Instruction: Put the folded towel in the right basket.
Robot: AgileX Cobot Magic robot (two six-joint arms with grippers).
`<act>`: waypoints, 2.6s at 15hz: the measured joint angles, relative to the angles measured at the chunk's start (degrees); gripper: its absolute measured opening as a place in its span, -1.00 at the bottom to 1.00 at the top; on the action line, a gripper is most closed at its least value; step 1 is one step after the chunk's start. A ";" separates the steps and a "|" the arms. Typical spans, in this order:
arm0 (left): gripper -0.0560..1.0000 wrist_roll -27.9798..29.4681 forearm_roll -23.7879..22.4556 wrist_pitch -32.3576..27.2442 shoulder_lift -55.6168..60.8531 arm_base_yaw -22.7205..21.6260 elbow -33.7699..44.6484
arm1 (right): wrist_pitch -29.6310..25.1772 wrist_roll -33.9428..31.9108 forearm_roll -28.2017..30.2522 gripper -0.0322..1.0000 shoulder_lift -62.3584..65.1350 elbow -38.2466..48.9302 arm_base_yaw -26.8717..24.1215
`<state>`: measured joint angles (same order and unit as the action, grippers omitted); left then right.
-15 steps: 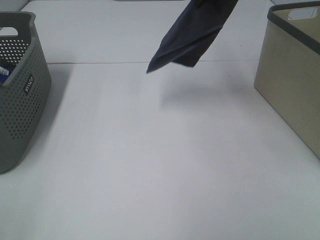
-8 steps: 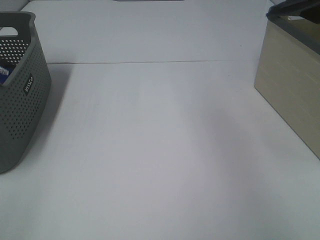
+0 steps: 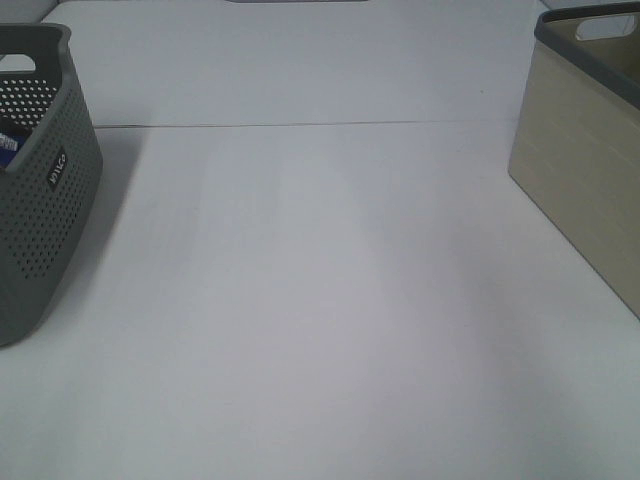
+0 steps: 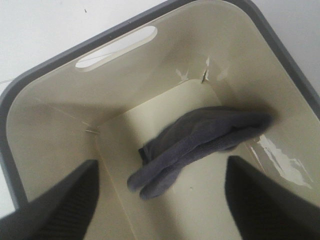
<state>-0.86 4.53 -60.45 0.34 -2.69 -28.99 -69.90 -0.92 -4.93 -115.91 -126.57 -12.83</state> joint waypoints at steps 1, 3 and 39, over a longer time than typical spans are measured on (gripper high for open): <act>0.98 0.00 0.00 0.00 0.00 0.00 0.00 | 0.00 0.00 0.00 0.57 -0.57 0.00 0.00; 0.98 0.00 0.00 0.00 0.00 0.00 0.00 | -0.06 0.00 -0.17 0.69 -0.92 0.00 0.00; 0.98 0.00 0.00 0.00 0.00 0.00 0.00 | 6.82 0.92 4.93 0.69 116.08 100.21 9.40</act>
<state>-0.86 4.53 -60.45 0.34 -2.69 -28.99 -63.08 0.00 0.00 0.17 -26.36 -3.44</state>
